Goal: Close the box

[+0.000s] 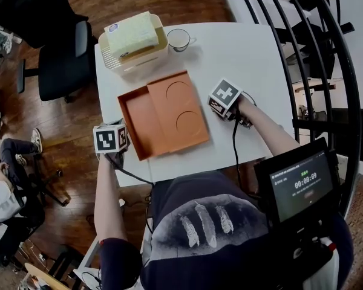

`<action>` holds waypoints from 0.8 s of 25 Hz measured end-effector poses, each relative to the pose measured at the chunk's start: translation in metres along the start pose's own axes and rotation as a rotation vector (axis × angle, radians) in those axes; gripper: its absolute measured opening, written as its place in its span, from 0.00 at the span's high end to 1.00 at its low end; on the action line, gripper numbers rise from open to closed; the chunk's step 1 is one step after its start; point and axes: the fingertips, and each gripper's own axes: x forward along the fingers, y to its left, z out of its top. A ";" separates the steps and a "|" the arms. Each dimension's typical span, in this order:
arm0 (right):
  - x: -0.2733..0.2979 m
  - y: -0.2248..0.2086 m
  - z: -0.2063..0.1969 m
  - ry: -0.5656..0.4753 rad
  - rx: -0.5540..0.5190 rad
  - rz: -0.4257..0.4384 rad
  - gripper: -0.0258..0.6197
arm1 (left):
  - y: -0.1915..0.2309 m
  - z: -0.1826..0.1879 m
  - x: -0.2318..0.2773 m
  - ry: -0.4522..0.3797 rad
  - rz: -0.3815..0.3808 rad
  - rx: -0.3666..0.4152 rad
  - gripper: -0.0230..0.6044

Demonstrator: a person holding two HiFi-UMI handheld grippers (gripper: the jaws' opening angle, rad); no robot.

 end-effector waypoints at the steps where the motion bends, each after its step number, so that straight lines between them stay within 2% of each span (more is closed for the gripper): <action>1: 0.000 0.000 -0.001 0.002 0.000 0.000 0.95 | -0.002 0.000 0.001 0.000 -0.005 -0.002 0.94; 20: 0.000 0.001 -0.001 0.006 -0.005 0.009 0.95 | -0.015 0.008 0.003 0.000 -0.030 0.009 0.94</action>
